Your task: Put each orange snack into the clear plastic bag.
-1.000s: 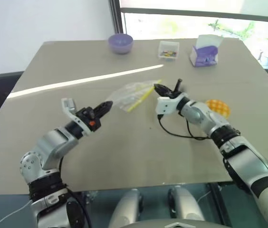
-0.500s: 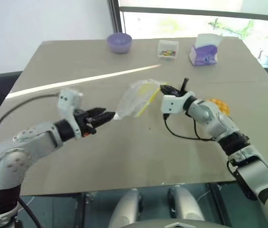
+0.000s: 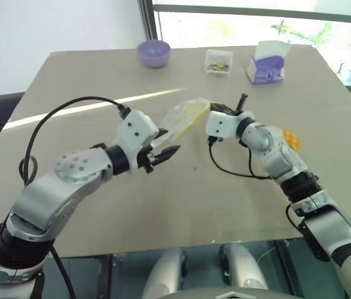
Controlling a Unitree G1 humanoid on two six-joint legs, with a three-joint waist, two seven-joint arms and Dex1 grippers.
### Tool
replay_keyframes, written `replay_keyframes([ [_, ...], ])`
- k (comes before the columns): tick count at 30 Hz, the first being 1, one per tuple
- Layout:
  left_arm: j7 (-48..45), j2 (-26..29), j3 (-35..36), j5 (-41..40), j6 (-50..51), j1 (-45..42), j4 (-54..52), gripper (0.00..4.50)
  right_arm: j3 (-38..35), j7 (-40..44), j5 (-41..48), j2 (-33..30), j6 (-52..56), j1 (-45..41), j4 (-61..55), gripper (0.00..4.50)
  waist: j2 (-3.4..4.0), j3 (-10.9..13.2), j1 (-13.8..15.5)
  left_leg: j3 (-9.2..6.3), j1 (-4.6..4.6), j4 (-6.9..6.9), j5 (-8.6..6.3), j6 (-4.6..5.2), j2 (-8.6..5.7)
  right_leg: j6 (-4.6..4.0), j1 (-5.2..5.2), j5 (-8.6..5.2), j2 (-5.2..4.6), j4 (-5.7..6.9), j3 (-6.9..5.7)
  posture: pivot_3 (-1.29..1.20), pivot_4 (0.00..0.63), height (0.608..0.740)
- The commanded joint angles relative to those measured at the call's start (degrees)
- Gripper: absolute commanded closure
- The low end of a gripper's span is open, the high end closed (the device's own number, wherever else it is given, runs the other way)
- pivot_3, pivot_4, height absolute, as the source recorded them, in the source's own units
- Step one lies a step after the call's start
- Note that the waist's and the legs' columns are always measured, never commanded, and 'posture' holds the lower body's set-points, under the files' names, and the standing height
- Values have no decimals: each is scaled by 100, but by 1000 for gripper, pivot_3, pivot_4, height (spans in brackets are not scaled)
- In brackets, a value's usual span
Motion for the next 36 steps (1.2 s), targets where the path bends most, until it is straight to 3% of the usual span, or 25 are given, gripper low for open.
replay_keyframes([
  [1,124,-224,-163,377,38,-182,-58,1872,-98,-12,50,57,77,-102,-338,4500,0,0,0,-1,-1,0,0,0,0,0,0,0,0,0,-1,0,150,740],
  [4,274,-500,-271,616,226,-287,82,2712,-84,18,54,93,129,-48,-438,4500,-1,0,2,-4,-1,3,0,0,0,0,0,0,1,2,-4,0,150,740],
  [8,298,-775,-336,862,305,-384,194,4469,-86,59,82,89,139,-4,-516,4500,-1,0,-3,-3,-1,5,0,0,0,0,-1,0,1,4,-3,0,150,740],
  [13,118,-849,-373,1152,155,-394,363,4469,-121,155,195,51,114,91,-642,4500,-1,0,-4,-4,-2,6,0,0,0,0,0,0,1,5,-4,0,150,740],
  [16,-329,-682,-285,1670,-1182,-245,853,4469,-220,374,318,-33,289,198,-848,4500,-1,0,-2,-4,-1,7,0,0,0,0,-1,0,1,6,-4,0,150,740],
  [19,-966,-698,-47,1876,-2946,-113,1629,4500,-360,510,555,-38,492,376,-1074,3600,0,0,0,-2,-1,7,1,-1,1,0,-2,0,0,6,-4,0,150,740],
  [22,-1584,-657,211,1712,-3634,-134,2378,4500,-529,851,947,-75,771,736,-1536,2196,0,0,14,-4,-2,7,1,-1,2,-1,-2,0,-2,4,-6,0,150,740],
  [29,-2592,-584,341,1633,-4305,-286,3180,4500,-1039,1826,2205,-339,1578,1612,-2929,2196,0,0,27,-7,-10,16,-1,3,-1,1,-1,1,-5,5,-12,0,150,740],
  [34,-3028,-538,276,1895,-4709,-483,3621,4500,-1371,2150,2926,-484,2161,1920,-3849,4414,0,0,21,-8,-8,20,0,3,1,1,-1,1,-3,15,-15,0,150,740],
  [36,-3120,-541,238,2028,-4864,-557,3769,4500,-1383,2186,3140,-464,2321,1943,-4102,4466,0,-1,9,-10,-8,20,-1,4,2,1,-1,1,-2,16,-17,0,150,740],
])
